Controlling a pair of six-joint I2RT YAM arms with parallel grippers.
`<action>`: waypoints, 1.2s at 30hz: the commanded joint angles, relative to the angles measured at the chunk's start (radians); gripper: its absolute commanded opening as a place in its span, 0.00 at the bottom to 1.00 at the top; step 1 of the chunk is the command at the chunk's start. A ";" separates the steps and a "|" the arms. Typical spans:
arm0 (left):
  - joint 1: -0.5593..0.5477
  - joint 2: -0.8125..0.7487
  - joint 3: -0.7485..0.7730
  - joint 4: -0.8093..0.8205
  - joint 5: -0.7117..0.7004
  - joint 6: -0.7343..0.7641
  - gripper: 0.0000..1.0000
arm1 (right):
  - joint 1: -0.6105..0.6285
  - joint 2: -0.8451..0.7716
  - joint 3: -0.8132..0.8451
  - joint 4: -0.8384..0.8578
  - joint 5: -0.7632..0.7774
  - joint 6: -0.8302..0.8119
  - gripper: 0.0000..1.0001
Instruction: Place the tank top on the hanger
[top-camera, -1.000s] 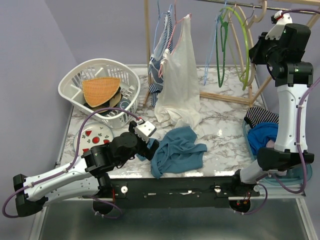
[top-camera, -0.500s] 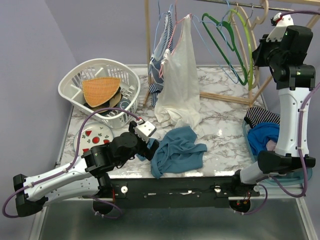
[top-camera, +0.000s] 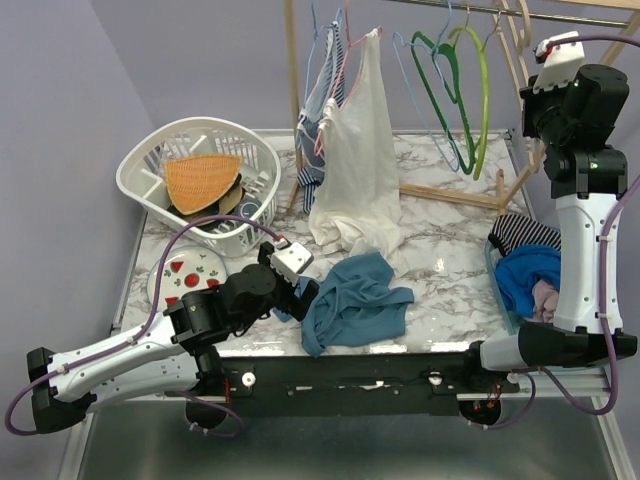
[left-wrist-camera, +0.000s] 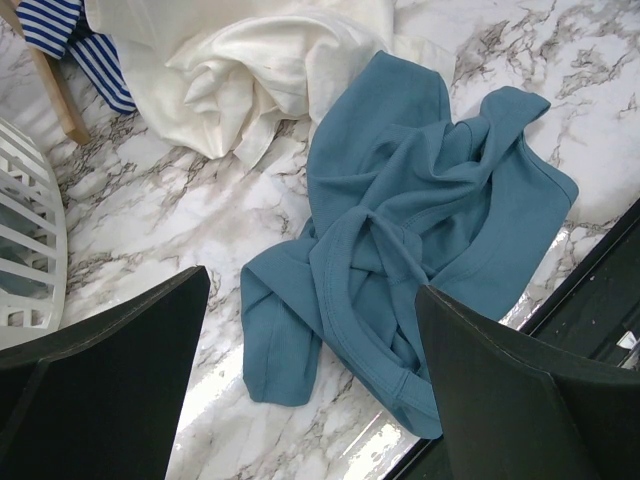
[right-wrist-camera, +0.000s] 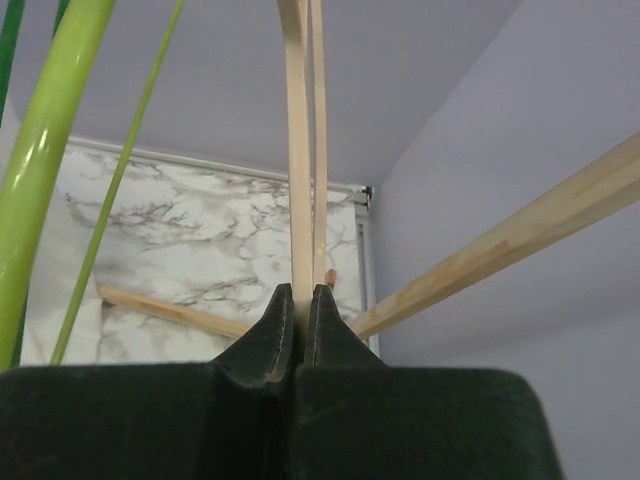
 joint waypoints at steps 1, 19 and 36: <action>0.005 -0.001 -0.010 0.001 0.006 0.012 0.99 | -0.003 -0.023 0.003 0.128 0.030 -0.092 0.00; 0.005 -0.011 -0.017 0.011 0.050 0.020 0.99 | -0.003 -0.329 -0.305 0.046 0.039 -0.069 0.01; 0.005 -0.036 -0.023 0.070 0.124 0.071 0.99 | -0.018 -0.834 -0.423 -0.252 -0.010 -0.013 0.01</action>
